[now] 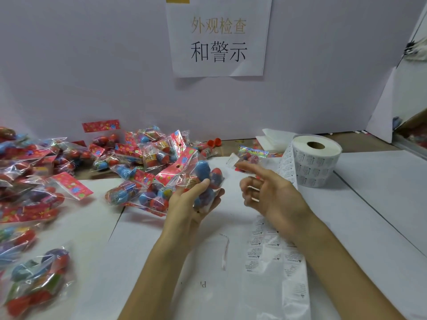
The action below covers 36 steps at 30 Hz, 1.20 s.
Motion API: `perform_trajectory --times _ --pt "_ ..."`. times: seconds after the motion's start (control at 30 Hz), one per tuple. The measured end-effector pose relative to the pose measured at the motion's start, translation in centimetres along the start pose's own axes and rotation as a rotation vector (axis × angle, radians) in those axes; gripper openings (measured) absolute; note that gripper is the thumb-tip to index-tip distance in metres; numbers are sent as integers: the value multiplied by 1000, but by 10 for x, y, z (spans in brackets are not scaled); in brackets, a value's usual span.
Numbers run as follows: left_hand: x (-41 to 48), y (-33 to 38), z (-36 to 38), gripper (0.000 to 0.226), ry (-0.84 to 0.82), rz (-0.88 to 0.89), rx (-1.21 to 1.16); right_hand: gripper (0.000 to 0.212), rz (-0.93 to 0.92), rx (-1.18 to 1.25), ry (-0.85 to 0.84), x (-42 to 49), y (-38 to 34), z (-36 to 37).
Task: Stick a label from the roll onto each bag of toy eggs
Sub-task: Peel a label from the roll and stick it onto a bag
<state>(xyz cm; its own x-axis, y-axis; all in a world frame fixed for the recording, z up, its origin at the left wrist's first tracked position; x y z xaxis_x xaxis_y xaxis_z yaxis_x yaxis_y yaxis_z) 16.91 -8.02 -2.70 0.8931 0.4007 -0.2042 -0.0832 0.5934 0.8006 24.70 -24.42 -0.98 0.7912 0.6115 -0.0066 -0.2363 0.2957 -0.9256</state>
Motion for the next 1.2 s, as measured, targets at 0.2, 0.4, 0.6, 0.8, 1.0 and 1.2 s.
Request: perform_trajectory --times 0.2,0.4,0.6,0.8,1.0,1.2 --pt "-1 -2 0 48 -10 23 -36 41 154 122 -157 0 5 5" --pt "0 -3 -1 58 -27 32 -11 40 183 62 -135 -1 7 7" --pt "0 -3 0 61 -33 40 3 39 173 36 -120 -1 7 6" --pt "-1 -2 2 65 -37 55 11 39 149 -1 -120 0 8 7" --pt "0 -3 2 54 -26 63 51 39 137 -36 -131 0 9 5" --pt "1 -3 3 60 3 67 77 36 109 -125 -133 1 9 5"
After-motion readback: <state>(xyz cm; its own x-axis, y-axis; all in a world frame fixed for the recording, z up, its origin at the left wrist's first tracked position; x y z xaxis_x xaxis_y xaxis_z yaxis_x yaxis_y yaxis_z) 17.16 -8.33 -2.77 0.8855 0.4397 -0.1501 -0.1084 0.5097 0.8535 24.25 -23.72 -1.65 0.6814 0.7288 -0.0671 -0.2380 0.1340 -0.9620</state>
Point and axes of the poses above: each hand's wrist, its own x-axis towards the middle knuckle, its own z-axis out of the palm, y = z × x, the point moved 1 cm from there along x, towards the middle knuckle
